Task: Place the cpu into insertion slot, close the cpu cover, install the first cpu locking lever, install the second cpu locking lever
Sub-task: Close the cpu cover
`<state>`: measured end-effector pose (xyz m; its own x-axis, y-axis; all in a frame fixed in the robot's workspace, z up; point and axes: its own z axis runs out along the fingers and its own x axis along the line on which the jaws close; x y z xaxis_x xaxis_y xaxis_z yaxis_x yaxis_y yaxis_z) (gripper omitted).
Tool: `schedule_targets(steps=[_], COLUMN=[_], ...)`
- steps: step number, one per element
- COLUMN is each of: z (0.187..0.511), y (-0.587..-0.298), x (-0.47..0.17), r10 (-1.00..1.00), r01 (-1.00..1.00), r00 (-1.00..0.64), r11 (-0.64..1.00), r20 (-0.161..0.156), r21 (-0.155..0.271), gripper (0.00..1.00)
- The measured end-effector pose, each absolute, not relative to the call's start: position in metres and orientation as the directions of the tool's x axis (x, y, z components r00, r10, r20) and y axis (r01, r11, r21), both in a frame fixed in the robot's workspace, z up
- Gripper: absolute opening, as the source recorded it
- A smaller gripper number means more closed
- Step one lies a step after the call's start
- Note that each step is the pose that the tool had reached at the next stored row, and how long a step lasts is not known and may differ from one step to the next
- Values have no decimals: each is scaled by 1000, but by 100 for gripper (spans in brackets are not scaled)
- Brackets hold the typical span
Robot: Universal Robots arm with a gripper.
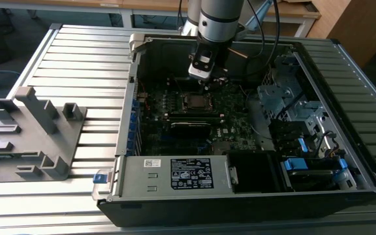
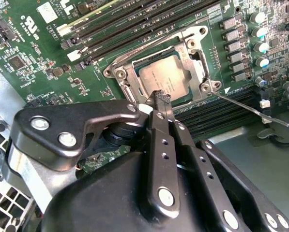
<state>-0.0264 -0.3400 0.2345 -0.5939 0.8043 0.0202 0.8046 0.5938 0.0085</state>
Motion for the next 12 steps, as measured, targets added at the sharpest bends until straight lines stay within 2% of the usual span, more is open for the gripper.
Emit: schedule_targets(steps=[12], z=[233], y=[-340], x=[-26], r10=[711], r01=[712], r00=[-702], r11=[702], r20=[20], r21=[8], gripper=[11])
